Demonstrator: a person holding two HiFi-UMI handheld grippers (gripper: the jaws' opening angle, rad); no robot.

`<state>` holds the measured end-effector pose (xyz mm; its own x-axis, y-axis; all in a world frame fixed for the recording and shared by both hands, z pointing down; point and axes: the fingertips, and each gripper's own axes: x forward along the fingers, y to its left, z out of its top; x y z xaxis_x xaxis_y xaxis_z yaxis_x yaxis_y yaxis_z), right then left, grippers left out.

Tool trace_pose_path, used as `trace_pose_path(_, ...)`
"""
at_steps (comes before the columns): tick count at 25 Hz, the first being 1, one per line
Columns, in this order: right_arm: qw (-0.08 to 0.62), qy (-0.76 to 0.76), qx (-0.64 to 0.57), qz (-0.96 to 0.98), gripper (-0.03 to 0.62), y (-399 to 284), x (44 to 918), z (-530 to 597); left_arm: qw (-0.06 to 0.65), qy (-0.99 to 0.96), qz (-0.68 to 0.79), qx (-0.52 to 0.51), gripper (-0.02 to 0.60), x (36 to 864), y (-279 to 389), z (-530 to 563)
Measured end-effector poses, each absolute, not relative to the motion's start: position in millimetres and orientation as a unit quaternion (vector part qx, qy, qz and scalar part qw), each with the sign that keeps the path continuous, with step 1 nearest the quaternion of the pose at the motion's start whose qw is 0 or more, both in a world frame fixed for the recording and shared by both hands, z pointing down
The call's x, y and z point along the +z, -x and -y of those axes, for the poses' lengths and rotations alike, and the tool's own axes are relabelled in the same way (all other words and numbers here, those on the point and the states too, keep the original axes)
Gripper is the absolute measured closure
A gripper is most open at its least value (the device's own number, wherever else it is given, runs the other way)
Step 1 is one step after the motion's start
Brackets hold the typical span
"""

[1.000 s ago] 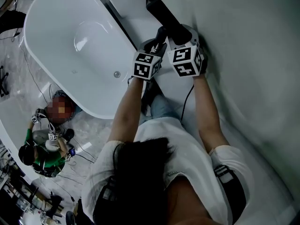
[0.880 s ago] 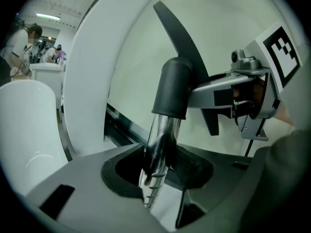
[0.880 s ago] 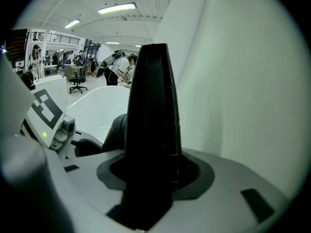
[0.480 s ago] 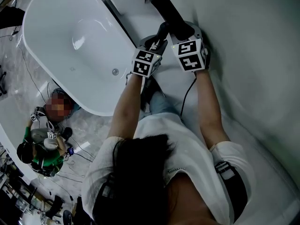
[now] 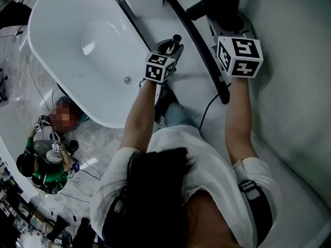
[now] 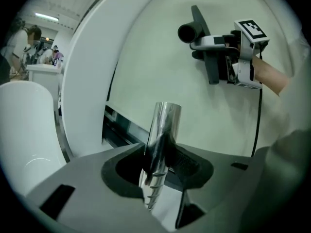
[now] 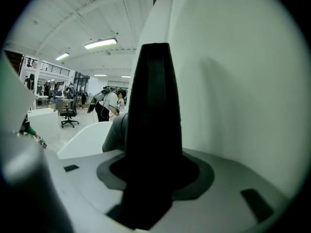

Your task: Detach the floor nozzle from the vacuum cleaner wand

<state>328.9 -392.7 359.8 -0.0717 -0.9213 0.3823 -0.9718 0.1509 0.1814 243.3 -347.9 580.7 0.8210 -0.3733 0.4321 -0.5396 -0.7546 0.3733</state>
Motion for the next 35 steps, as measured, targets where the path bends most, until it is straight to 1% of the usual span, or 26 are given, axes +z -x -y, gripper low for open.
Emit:
trace_pose_path(11, 0.189, -0.634, 0.131, 0.738, 0.379, -312, 408, 374, 0.263, -0.912, 0.261, 0.176, 0.417, 591, -245, 359)
trace_pose_path(17, 0.175, -0.637, 0.156, 0.734, 0.379, -309, 415, 373, 0.280, -0.906, 0.260, 0.180, 0.413, 586, -246, 359)
trace_pose_path(19, 0.178, -0.638, 0.158, 0.732, 0.379, -309, 415, 372, 0.286, -0.906, 0.264, 0.166, 0.405, 580, -243, 359)
trace_pose_path(22, 0.175, -0.643, 0.169, 0.726, 0.379, -312, 419, 369, 0.291, -0.908, 0.269, 0.134, 0.376, 564, -234, 358)
trace_pose_path(25, 0.167, -0.649, 0.181, 0.719, 0.379, -311, 430, 368, 0.290, -0.913, 0.268, 0.105, 0.371, 547, -219, 357)
trace_pose_path(31, 0.162, -0.654, 0.187, 0.715, 0.379, -295, 440, 348, 0.317, -0.891, 0.324, -0.003, 0.373, 493, -161, 352)
trace_pose_path(34, 0.158, -0.661, 0.181, 0.711, 0.379, -282, 443, 338, 0.301, -0.878, 0.371, -0.025, 0.380, 471, -125, 353)
trace_pose_path(35, 0.156, -0.664, 0.182, 0.708, 0.379, -277, 445, 333, 0.290, -0.876, 0.383, -0.024, 0.400, 464, -116, 350)
